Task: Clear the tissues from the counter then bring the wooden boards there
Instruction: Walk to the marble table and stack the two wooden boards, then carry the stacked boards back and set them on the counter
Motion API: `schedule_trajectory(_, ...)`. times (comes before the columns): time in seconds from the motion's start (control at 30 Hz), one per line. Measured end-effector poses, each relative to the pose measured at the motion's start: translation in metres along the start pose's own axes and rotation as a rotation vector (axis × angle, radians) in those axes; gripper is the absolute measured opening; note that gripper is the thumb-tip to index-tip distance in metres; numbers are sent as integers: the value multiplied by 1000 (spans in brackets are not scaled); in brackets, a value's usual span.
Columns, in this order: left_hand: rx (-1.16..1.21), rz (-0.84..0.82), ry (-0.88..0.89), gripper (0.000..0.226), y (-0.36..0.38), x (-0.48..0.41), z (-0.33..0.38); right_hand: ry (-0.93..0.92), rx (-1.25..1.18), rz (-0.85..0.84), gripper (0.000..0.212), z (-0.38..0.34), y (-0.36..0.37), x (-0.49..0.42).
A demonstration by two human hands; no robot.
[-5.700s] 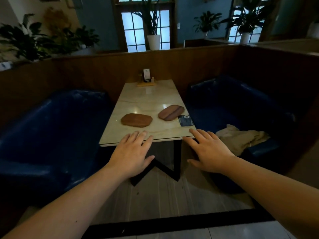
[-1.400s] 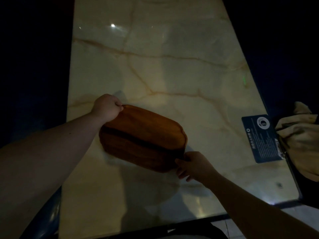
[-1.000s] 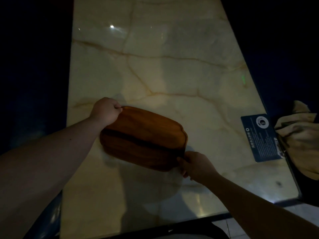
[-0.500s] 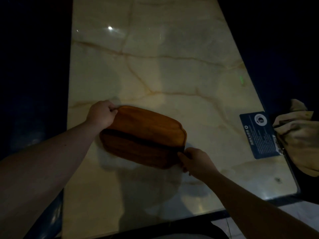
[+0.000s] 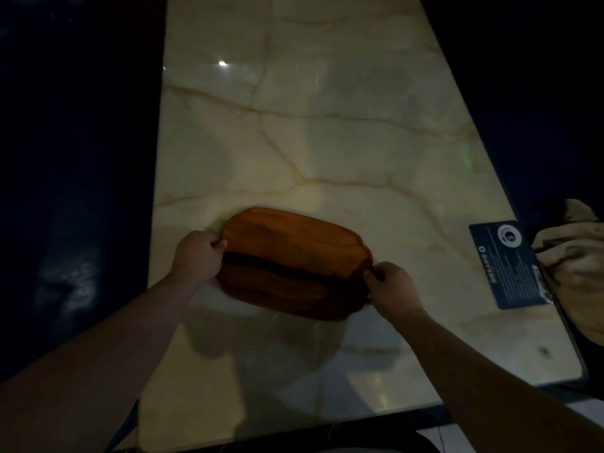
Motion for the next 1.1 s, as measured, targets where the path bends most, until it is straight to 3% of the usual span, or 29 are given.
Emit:
schedule_trajectory(0.2,206,20,-167,27,-5,39,-9,-69,-26,27,20,-20,-19,3)
schedule_trajectory(0.33,286,69,-174,28,-31,62,7,-153,-149,48,18,-46,-47,7)
schedule_trajectory(0.57,425,333,-165,20,-92,126,42,-372,-277,-2,16,-106,-92,10)
schedule_trajectory(0.83,432,712,-338,28,-133,270,54,-613,-278,-255,16,-178,-95,48)
schedule_trajectory(1.1,449,1017,-625,22,-148,466,16,-846,-138,-556,16,-225,-27,189)
Point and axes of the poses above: each hand's wrist, its own x-axis away from the middle knuckle, its own y-axis out of the palm, z = x × y, the point moved 10 cm from there along -x, towards the middle knuckle, and after that the axes turned 2 degrees about z, right-handed, at the moved point
